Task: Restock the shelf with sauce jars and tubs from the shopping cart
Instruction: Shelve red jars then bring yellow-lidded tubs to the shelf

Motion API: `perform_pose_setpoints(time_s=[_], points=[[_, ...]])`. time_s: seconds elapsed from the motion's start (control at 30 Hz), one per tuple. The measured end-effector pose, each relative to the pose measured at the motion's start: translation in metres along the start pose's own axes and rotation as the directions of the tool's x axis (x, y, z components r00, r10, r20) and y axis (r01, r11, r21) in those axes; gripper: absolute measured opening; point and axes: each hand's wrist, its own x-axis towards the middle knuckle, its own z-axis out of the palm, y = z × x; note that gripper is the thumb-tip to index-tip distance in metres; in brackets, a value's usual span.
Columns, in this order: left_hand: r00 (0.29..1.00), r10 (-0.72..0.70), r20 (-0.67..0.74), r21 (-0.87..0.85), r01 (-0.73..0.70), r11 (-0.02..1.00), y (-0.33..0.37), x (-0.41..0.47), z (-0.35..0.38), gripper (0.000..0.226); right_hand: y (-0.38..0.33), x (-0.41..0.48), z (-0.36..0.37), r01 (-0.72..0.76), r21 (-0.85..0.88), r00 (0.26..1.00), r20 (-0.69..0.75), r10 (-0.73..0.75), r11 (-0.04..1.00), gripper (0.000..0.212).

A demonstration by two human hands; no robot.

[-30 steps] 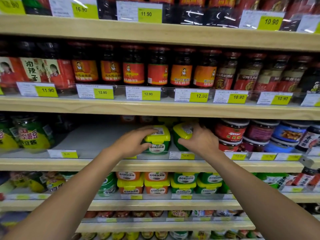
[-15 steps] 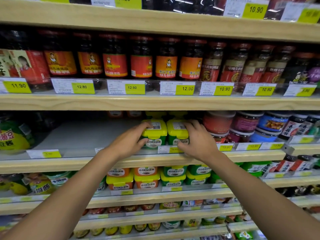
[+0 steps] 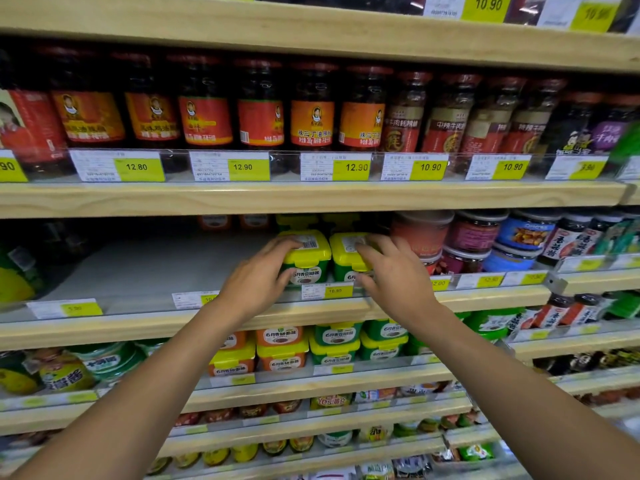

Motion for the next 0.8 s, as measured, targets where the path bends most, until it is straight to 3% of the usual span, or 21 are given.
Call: perform_pose_setpoints(time_s=[0.8], points=[[0.996, -0.073, 0.050, 0.018, 0.073, 0.997, -0.006, 0.018, 0.006, 0.049, 0.002, -0.001, 0.015, 0.038, 0.045, 0.999, -0.039, -0.036, 0.998, 0.057]])
